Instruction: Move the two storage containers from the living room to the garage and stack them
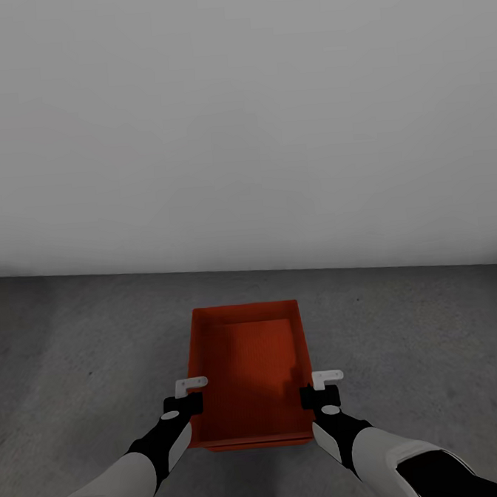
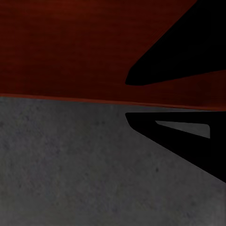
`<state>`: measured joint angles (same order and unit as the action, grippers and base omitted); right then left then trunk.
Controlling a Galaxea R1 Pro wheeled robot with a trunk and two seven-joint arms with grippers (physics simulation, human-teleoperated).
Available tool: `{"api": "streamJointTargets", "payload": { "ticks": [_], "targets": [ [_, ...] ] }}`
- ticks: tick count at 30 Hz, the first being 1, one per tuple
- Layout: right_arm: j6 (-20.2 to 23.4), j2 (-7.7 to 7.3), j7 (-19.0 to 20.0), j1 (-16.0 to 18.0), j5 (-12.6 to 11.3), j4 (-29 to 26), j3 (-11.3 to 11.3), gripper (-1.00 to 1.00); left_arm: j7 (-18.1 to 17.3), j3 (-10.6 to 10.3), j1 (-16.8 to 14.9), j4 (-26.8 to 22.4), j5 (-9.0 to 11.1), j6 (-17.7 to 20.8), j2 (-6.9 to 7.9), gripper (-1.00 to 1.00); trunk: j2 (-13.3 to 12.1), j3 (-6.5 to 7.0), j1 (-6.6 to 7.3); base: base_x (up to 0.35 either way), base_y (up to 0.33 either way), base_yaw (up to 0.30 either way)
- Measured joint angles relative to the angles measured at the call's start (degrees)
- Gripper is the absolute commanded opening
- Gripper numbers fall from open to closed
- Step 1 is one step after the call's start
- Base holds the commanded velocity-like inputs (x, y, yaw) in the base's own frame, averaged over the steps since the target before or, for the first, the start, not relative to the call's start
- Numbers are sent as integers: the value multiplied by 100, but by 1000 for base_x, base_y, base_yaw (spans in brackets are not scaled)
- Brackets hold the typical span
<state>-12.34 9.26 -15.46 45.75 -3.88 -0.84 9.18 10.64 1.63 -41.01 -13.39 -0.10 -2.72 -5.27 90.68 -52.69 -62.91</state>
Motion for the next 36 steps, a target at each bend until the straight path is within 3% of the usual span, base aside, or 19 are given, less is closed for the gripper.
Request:
{"api": "streamJointTargets", "payload": {
  "ticks": [3, 18, 36],
  "targets": [
    [0, 0, 0, 0, -1, 0, 1, -100, 0, 2, 1, 0, -1, 0, 0, -100, 0, 0, 0, 0, 0, 0],
    [15, -1, 3, 0, 10, -4, -2, -100, 2, 1, 1, 6, 9, 0, 0, -100, 600, -269, -329, 0, 0, 0],
    [6, -3, 5, 0, 6, -3, -1, -100, 2, 4, 0, 3, 2, -2, -2, -100, 602, -269, -330, 0, 0, 0]
  ]
}}
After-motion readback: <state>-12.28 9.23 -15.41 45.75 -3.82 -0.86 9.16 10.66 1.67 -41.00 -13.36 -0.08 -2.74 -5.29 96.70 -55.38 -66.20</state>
